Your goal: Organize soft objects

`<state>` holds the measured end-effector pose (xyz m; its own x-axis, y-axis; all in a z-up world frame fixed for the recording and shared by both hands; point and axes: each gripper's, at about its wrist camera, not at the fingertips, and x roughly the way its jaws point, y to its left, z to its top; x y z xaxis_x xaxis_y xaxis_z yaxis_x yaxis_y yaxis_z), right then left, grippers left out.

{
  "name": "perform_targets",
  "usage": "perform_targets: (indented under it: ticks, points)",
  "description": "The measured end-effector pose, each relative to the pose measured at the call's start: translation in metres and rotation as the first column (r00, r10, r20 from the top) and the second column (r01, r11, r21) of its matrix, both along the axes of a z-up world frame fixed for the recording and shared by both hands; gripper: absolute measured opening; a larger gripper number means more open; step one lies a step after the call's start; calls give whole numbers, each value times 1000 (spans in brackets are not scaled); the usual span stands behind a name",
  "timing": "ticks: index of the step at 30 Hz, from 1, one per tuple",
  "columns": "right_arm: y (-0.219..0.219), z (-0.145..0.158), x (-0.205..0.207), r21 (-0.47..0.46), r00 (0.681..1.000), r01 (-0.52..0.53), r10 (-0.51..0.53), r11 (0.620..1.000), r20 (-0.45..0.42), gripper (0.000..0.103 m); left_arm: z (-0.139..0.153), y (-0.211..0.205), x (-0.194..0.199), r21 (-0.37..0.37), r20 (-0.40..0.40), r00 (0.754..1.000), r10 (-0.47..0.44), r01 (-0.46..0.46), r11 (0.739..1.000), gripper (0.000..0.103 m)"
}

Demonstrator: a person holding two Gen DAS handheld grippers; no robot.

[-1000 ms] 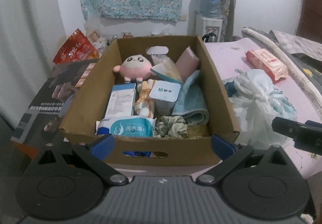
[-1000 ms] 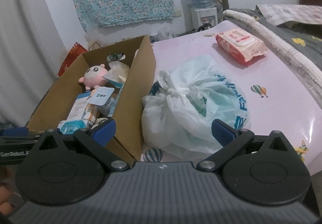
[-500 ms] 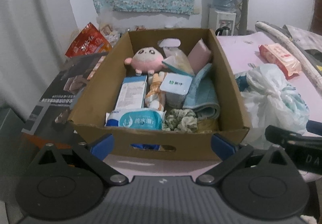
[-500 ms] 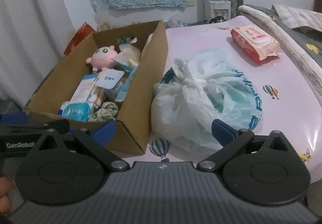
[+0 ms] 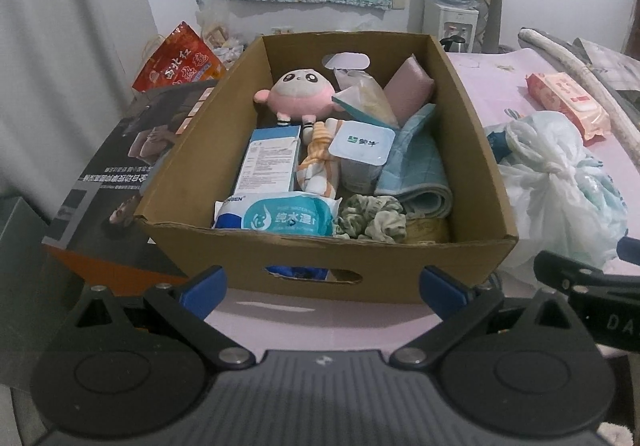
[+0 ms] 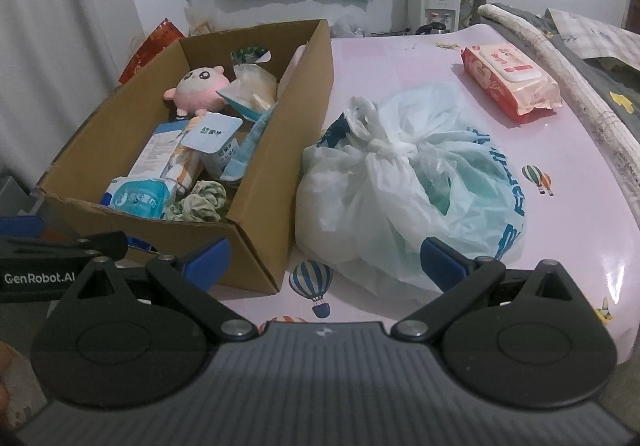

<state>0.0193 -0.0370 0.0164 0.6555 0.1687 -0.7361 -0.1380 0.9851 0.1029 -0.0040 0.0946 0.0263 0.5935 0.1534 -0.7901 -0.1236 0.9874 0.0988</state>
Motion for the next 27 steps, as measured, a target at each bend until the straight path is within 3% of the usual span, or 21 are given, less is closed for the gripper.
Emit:
perform_targets:
  ticks: [27]
  points:
    - [1,-8,3,-22,1000,-3,2,1000,-22,102,-12,4,4,-18,-38,999,-10,9,1000,103]
